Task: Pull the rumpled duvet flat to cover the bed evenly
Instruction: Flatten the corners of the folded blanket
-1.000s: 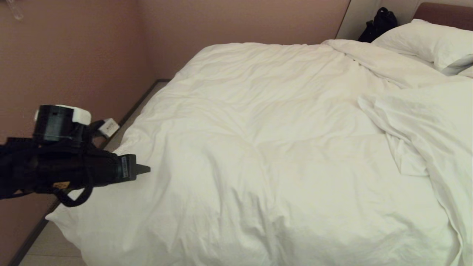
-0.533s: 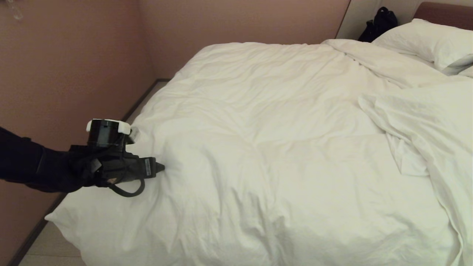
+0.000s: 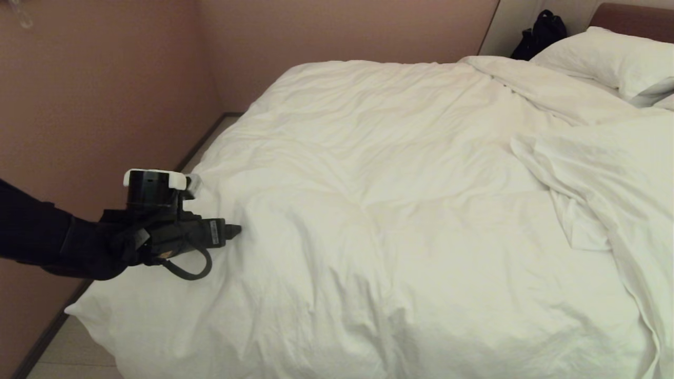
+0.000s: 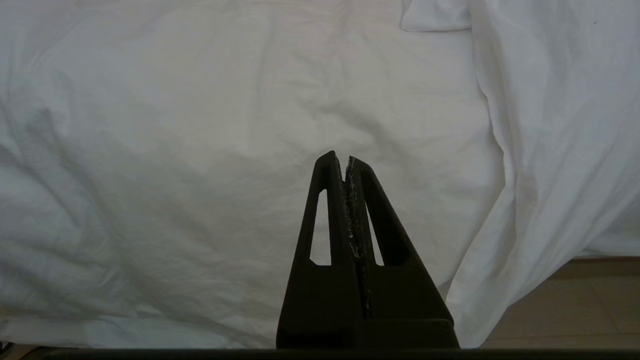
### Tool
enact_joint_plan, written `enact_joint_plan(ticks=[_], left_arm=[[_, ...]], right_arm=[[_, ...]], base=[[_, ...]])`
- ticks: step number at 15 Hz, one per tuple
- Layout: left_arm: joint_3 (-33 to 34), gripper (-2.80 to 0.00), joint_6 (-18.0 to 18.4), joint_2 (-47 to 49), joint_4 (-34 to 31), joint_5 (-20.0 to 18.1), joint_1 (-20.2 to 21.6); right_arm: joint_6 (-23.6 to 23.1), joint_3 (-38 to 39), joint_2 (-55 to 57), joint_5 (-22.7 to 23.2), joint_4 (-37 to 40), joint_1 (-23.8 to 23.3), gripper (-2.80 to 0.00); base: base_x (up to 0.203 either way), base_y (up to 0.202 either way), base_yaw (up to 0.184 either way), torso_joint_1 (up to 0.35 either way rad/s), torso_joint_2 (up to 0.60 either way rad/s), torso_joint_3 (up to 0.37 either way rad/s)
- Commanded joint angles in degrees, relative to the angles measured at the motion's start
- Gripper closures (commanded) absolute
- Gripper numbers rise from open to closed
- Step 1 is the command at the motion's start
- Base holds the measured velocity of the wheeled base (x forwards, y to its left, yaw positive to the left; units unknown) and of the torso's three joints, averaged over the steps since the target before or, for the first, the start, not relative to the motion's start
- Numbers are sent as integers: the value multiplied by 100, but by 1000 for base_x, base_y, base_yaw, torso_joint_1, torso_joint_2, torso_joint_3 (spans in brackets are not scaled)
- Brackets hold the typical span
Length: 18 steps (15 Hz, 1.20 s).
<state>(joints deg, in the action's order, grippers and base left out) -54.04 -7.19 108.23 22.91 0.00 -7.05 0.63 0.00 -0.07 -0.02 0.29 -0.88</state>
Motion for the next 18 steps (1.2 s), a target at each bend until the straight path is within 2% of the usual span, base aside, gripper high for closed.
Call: enact_joint_plan(ticks=[1, 12, 13, 18], left_arm=[[9, -280, -12, 109, -4, 10, -7], [52, -280, -54, 1051, 56, 9, 1], [35, 0, -54, 1033, 56, 9, 1], [60, 0, -54, 1007, 65, 9, 1]], right_arm=[[-1, 0, 7, 2, 6, 0, 0], [-1, 0, 7, -6, 6, 0, 0], [-1, 0, 7, 2, -3, 0, 0], [-1, 0, 7, -6, -3, 0, 0]], base=[[0, 0, 0, 0, 0, 0], [0, 0, 0, 0, 0, 0], [0, 0, 0, 0, 0, 0], [0, 0, 0, 0, 0, 0]])
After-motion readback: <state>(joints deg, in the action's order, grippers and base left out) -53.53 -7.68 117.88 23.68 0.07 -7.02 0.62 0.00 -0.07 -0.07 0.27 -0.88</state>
